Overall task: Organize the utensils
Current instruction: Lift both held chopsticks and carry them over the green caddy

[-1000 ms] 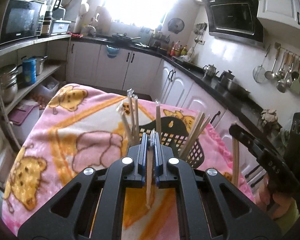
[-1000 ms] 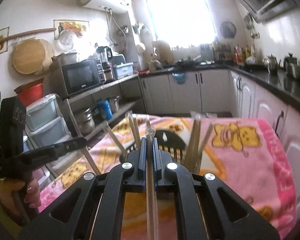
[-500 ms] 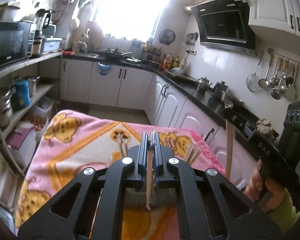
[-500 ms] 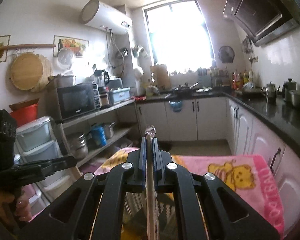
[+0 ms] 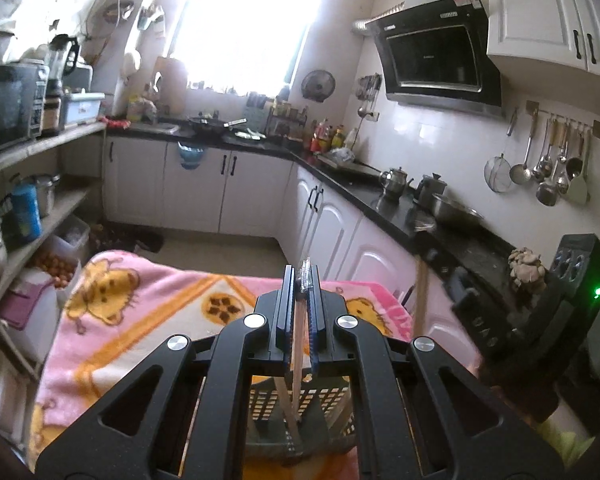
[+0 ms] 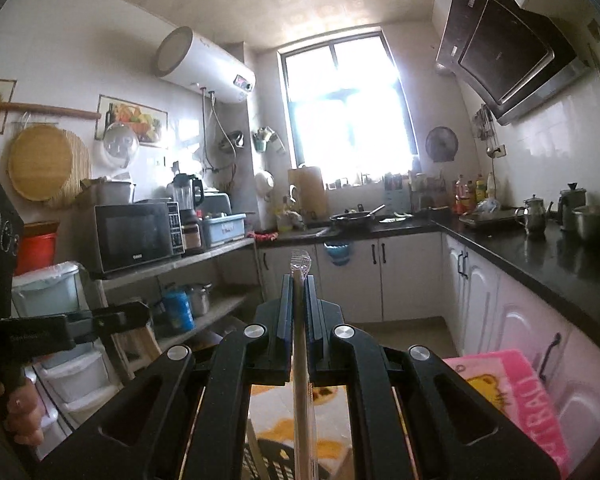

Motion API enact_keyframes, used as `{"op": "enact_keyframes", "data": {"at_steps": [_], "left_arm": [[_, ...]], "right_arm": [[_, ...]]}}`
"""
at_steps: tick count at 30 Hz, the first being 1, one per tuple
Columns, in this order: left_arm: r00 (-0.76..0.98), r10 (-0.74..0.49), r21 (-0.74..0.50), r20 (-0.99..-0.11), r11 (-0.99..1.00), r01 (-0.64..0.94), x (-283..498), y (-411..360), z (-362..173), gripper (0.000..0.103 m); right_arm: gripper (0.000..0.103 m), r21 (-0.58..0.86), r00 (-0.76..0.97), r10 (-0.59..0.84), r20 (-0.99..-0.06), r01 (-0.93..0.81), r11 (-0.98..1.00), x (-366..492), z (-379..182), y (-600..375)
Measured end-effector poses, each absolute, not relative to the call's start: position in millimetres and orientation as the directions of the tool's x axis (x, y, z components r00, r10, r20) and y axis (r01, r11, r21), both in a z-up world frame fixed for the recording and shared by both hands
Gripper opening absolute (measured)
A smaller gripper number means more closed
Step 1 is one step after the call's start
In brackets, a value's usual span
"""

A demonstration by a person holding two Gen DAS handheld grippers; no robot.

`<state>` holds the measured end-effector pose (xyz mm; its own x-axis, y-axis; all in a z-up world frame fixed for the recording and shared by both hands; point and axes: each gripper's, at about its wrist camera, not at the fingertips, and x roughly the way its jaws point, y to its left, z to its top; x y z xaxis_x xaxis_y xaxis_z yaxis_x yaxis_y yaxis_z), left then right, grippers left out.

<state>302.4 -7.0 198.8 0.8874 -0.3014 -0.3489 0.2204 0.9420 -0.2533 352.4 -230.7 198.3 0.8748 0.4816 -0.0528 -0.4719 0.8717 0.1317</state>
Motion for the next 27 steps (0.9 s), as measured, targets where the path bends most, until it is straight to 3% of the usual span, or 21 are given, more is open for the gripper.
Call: {"op": "enact_keyframes", "data": {"at_steps": [9, 17, 27], "left_arm": [[0.87, -0.315, -0.253, -0.381, 0.94, 0.23, 316.0, -15.0, 159.5, 0.001], [0.849, -0.334, -0.269, -0.41, 0.933, 0.237, 323.3, -22.7, 131.3, 0.001], [0.826, -0.335, -0.256, -0.453, 0.937, 0.239, 322.8, -32.6, 102.4, 0.001]], "right_arm": [[0.006, 0.124, 0.879, 0.468, -0.09, -0.457, 0.881, 379.2, 152.9, -210.9], [0.006, 0.098, 0.893, 0.448, -0.05, -0.442, 0.892, 376.2, 126.0, -212.9], [0.006, 0.091, 0.878, 0.468, -0.102, -0.46, 0.883, 364.2, 97.8, -223.1]]}}
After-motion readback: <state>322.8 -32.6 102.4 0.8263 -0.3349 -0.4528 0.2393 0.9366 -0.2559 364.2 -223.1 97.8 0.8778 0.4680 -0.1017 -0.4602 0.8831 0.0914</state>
